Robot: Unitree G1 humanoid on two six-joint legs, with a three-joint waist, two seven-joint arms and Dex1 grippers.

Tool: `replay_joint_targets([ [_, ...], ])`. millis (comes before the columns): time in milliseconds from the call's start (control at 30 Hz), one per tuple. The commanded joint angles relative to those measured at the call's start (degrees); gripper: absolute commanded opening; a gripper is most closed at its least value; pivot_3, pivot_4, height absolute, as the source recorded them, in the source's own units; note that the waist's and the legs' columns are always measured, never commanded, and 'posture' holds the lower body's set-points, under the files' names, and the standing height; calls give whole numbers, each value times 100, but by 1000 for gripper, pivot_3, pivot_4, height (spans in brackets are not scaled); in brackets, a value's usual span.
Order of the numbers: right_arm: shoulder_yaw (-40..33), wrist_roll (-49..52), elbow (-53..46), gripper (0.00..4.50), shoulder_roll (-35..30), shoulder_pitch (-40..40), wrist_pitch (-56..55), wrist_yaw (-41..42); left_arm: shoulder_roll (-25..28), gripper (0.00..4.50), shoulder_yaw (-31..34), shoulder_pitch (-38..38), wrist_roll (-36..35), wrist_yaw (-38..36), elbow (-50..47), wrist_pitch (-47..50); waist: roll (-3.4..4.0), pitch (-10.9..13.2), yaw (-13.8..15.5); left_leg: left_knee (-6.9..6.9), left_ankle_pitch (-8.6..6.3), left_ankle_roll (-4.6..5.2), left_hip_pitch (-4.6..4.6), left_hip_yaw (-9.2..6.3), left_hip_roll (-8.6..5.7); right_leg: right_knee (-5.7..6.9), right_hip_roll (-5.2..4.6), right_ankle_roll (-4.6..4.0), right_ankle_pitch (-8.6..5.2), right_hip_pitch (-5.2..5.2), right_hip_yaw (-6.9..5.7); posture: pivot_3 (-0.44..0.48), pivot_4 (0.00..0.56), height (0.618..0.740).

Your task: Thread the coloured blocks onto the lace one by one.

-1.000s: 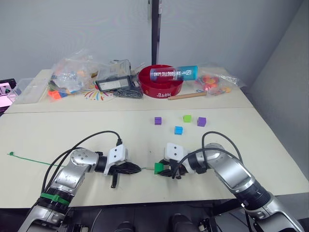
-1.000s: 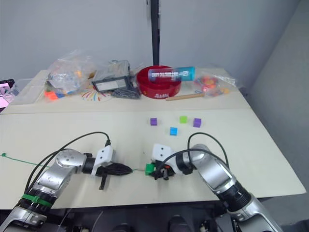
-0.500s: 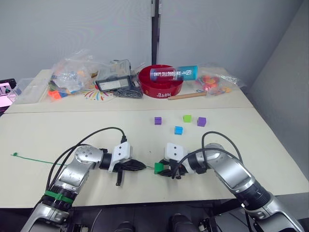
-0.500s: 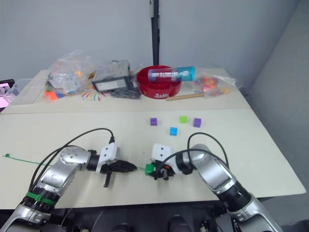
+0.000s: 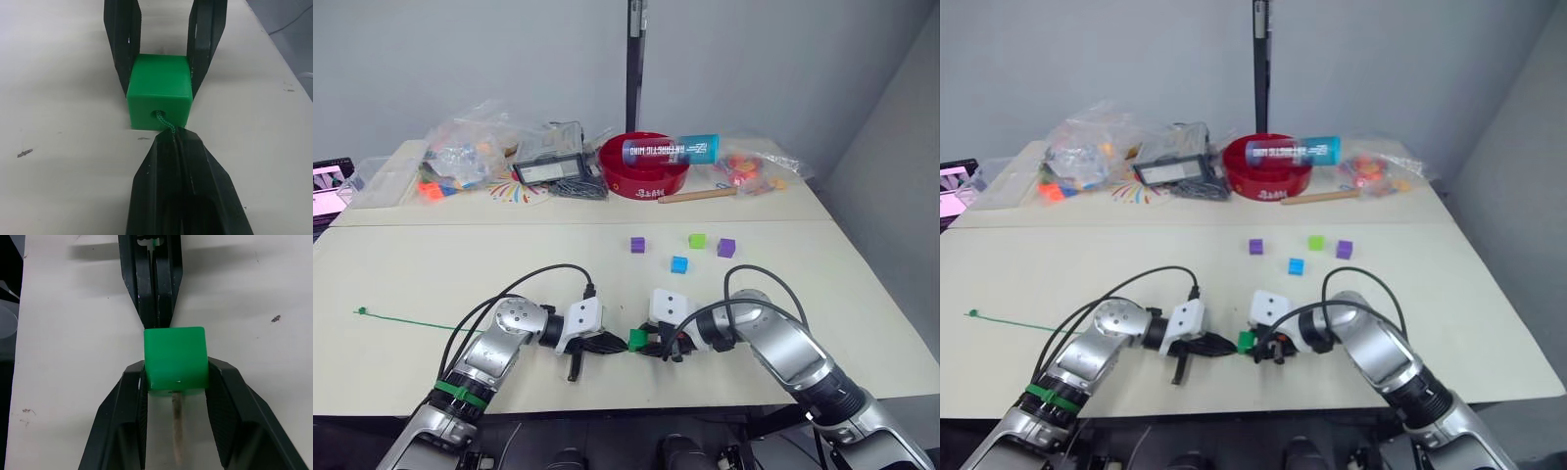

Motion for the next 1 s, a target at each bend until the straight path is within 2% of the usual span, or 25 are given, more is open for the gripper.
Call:
replay_joint_targets([
  [33,148,51,-130,1150,53,60,56,-45,-80,42,92,-148,17,284,-177,192,0,0,15,1,0,0,0,0,0,0,0,0,0,0,0,0,150,731],
  [133,151,63,-131,1150,52,63,55,-40,-4,42,171,-171,-21,339,-266,305,0,0,5,2,0,0,-1,0,1,1,2,0,0,-3,0,0,150,731],
  [167,149,67,-132,1150,55,66,56,-41,9,580,182,-174,-31,355,-288,323,0,0,0,2,0,1,-1,0,3,1,3,0,0,-4,0,0,150,731],
  [300,103,81,-127,1150,68,56,3,-53,113,1800,225,-126,-217,234,-541,495,0,0,-18,1,-1,2,-4,-1,4,1,4,0,0,-8,0,0,150,731],
  [333,54,106,-151,2181,70,52,4,-61,156,2163,218,-113,-257,183,-614,538,0,0,-17,1,-1,2,-5,-1,4,1,4,0,0,-9,-1,0,150,731],
  [467,-195,306,-395,3580,-41,64,106,22,287,3496,182,-92,-292,54,-760,579,0,1,22,1,-1,1,-12,-2,2,-2,2,1,-1,-13,-1,0,150,731],
  [567,-390,497,-621,4462,-195,98,194,51,292,3508,160,-131,-257,65,-768,592,1,1,43,1,-1,1,-15,-2,1,-5,0,2,-1,-13,-2,0,150,731],
  [733,-785,823,-871,4462,-537,332,215,73,223,3508,115,-212,-190,119,-728,587,0,2,57,1,-1,1,-19,-2,0,-12,-1,3,-2,-12,-5,0,150,731],
  [900,-909,823,-604,4462,-783,740,-321,42,192,3508,136,-276,-249,94,-700,593,-1,2,53,1,-2,2,-21,-2,0,-16,-2,4,-2,-12,-5,0,150,731],
  [1000,-857,786,-383,4462,-698,833,-573,-55,124,3508,62,-346,-238,31,-652,554,-1,2,42,1,-2,2,-20,-2,1,-15,0,3,-2,-12,-5,0,150,731],
])
